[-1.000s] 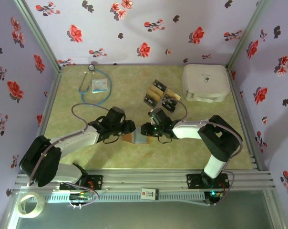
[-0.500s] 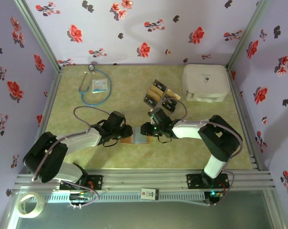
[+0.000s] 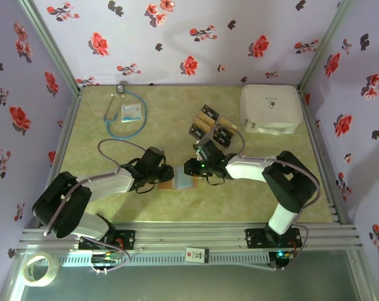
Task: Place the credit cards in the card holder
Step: Flip over the card slot in the card holder.
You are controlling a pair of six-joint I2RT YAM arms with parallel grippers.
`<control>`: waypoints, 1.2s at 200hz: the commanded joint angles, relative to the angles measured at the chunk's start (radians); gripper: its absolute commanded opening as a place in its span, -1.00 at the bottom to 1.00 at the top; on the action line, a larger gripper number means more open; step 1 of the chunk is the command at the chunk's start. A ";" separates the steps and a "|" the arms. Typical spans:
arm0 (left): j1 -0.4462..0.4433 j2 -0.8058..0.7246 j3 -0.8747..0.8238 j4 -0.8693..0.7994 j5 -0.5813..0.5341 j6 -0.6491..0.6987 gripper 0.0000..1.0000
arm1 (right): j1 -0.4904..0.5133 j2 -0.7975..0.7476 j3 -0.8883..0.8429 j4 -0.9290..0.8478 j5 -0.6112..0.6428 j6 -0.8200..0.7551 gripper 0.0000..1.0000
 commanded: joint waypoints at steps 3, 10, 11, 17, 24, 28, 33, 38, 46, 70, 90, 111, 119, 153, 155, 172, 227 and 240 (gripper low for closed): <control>-0.004 0.012 -0.008 0.006 -0.027 0.041 -0.37 | -0.002 0.015 0.026 -0.021 -0.003 -0.018 -0.44; -0.004 0.012 -0.011 0.007 -0.026 0.047 -0.36 | -0.002 0.018 0.027 -0.019 -0.005 -0.018 -0.45; -0.003 0.012 -0.011 0.007 -0.027 0.048 -0.36 | -0.002 0.018 0.027 -0.018 -0.005 -0.017 -0.45; -0.004 0.012 -0.012 0.009 -0.028 0.050 -0.36 | -0.001 0.020 0.028 -0.016 -0.006 -0.016 -0.45; -0.004 0.010 -0.017 0.012 -0.028 0.055 -0.36 | -0.002 0.022 0.028 -0.014 -0.009 -0.015 -0.45; -0.003 0.010 -0.018 0.013 -0.029 0.058 -0.36 | -0.002 0.023 0.028 -0.013 -0.011 -0.013 -0.45; -0.003 0.010 -0.021 0.015 -0.029 0.060 -0.36 | -0.001 0.024 0.028 -0.012 -0.014 -0.013 -0.45; -0.003 0.009 -0.022 0.016 -0.030 0.063 -0.36 | -0.001 0.026 0.028 -0.008 -0.019 -0.011 -0.45; -0.003 0.012 -0.023 0.017 -0.032 0.069 -0.36 | -0.001 0.026 0.027 0.001 -0.027 -0.008 -0.44; -0.003 0.015 -0.029 0.019 -0.034 0.072 -0.36 | -0.001 0.027 0.015 0.047 -0.063 0.017 -0.42; -0.004 0.015 -0.035 0.027 -0.036 0.068 -0.36 | -0.002 0.020 -0.004 0.116 -0.097 0.059 -0.41; -0.004 0.013 -0.041 0.033 -0.035 0.065 -0.36 | -0.002 0.010 -0.017 0.159 -0.114 0.093 -0.41; -0.003 0.011 -0.044 0.035 -0.036 0.063 -0.36 | -0.002 0.008 -0.019 0.165 -0.115 0.100 -0.41; -0.003 -0.005 -0.046 0.037 -0.038 0.058 -0.36 | 0.000 0.011 -0.016 0.165 -0.123 0.112 -0.37; -0.003 -0.007 -0.046 0.036 -0.040 0.057 -0.36 | 0.000 0.013 -0.016 0.166 -0.124 0.113 -0.36; 0.008 -0.033 -0.045 0.023 -0.050 0.049 -0.31 | 0.006 0.010 -0.016 0.166 -0.126 0.120 -0.31; 0.120 -0.138 -0.067 0.034 -0.007 -0.012 -0.05 | 0.044 0.014 0.015 0.152 -0.114 0.132 -0.15; 0.143 -0.139 -0.075 0.054 0.019 -0.034 -0.04 | 0.056 0.027 0.029 0.150 -0.114 0.135 -0.12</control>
